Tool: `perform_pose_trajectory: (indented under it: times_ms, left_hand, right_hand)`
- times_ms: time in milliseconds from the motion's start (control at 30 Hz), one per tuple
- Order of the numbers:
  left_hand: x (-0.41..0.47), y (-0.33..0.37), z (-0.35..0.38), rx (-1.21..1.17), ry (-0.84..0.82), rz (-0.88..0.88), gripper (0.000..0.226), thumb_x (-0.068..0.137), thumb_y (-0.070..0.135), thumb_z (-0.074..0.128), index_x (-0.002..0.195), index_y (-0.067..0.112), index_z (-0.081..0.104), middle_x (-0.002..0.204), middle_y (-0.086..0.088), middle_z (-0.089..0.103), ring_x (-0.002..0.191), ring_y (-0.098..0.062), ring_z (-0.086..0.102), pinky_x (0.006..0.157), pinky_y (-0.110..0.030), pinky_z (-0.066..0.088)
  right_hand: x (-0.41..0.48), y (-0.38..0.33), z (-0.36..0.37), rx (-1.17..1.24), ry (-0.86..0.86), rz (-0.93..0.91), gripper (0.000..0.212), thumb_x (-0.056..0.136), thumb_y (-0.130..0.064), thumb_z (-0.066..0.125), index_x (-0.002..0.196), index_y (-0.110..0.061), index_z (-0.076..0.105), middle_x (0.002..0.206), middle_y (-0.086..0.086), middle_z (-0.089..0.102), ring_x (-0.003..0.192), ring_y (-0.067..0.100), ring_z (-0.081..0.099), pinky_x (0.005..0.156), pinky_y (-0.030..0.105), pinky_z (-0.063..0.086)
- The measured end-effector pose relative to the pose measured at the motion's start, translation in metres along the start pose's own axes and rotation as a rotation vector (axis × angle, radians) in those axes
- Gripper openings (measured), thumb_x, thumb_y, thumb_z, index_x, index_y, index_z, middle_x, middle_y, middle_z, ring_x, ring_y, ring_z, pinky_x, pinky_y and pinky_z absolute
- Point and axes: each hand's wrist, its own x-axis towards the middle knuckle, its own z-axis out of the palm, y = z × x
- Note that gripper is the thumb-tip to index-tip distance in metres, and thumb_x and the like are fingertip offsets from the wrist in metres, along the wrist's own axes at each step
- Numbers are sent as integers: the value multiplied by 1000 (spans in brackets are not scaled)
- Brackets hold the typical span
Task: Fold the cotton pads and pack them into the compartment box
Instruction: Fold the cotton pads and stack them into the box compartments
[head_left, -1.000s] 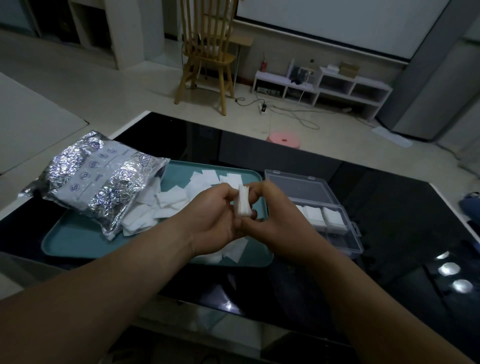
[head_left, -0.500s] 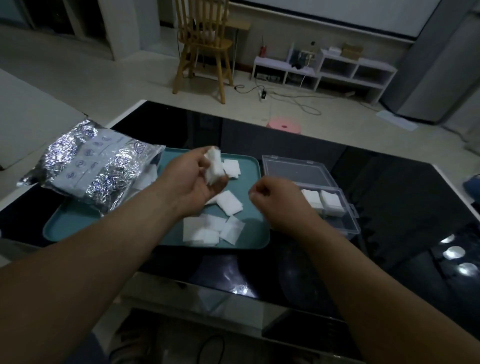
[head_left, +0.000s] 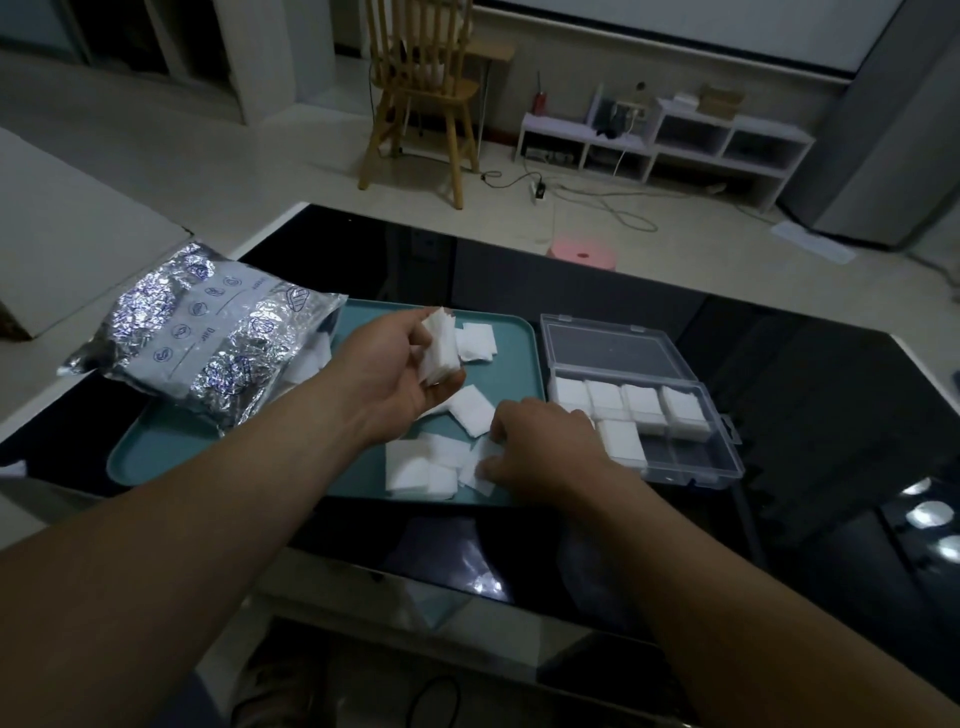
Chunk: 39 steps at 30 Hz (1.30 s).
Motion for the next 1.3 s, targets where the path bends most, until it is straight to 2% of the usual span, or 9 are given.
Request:
perform_pose_trajectory:
  times_ms: [167, 367, 500, 633, 767, 900, 1033, 1133, 1300]
  left_hand:
    - [-3, 3, 2, -17, 17, 8, 34, 92, 4, 39, 112, 14, 66, 108, -17, 58, 78, -27, 56, 56, -32, 56]
    - [-6, 4, 2, -8, 0, 14, 30, 93, 4, 40, 105, 12, 66, 98, -13, 58, 75, -23, 56, 58, -32, 55]
    - [-2, 9, -4, -5, 7, 32, 32, 92, 3, 40, 109, 13, 66, 101, -13, 58, 79, -24, 57, 59, -33, 55]
    - [-1, 6, -1, -10, -5, 42, 33, 92, 2, 41, 115, 7, 64, 106, -17, 64, 82, -27, 64, 62, -35, 58]
    - [-5, -7, 13, 18, -48, 44, 28, 95, 2, 40, 116, -3, 58, 112, -22, 66, 85, -28, 67, 65, -37, 57]
    - [-8, -18, 30, 56, -79, 46, 27, 100, 5, 40, 117, 1, 61, 119, -22, 68, 104, -34, 66, 91, -50, 57]
    - [-12, -24, 43, 44, -136, -29, 39, 100, 9, 38, 135, -2, 52, 131, -28, 64, 117, -42, 65, 100, -58, 53]
    - [-14, -31, 51, 30, -155, -64, 41, 101, 11, 38, 138, -1, 50, 133, -29, 62, 113, -42, 66, 87, -54, 59]
    - [-18, -43, 66, 93, -128, -16, 35, 101, 8, 39, 131, -1, 53, 124, -28, 64, 99, -38, 66, 66, -45, 61]
  right_hand:
    - [17, -3, 1, 90, 170, 66, 28, 101, -45, 56, 115, -21, 61, 113, 3, 66, 103, 27, 61, 92, 44, 43]
    - [41, -16, 11, 59, 132, 113, 26, 93, -43, 65, 102, -20, 58, 105, 6, 63, 89, 27, 56, 77, 37, 43]
    - [41, -14, 2, 290, 110, 148, 17, 94, -29, 64, 107, -18, 62, 101, 4, 66, 89, 25, 63, 73, 36, 51]
    - [31, -1, -20, 545, 247, 173, 18, 101, -25, 60, 95, -15, 73, 85, 2, 70, 74, 18, 65, 67, 37, 57]
    - [12, 5, -37, 878, 391, 224, 13, 97, -24, 68, 87, -17, 71, 78, 4, 74, 74, 22, 72, 71, 47, 61]
    - [-7, 5, -39, 959, 415, 173, 12, 97, -20, 68, 85, -18, 71, 71, 2, 75, 70, 18, 74, 70, 48, 62]
    - [-20, 16, -41, 889, 436, 135, 13, 98, -20, 66, 88, -20, 75, 70, -1, 75, 67, 11, 72, 66, 35, 60]
    - [-29, 25, -43, 867, 420, 113, 15, 99, -17, 64, 93, -17, 77, 72, -1, 75, 66, 7, 71, 63, 31, 60]
    - [-37, 36, -45, 838, 361, 107, 24, 100, -17, 55, 89, -15, 76, 72, 3, 74, 71, 21, 72, 70, 49, 62]
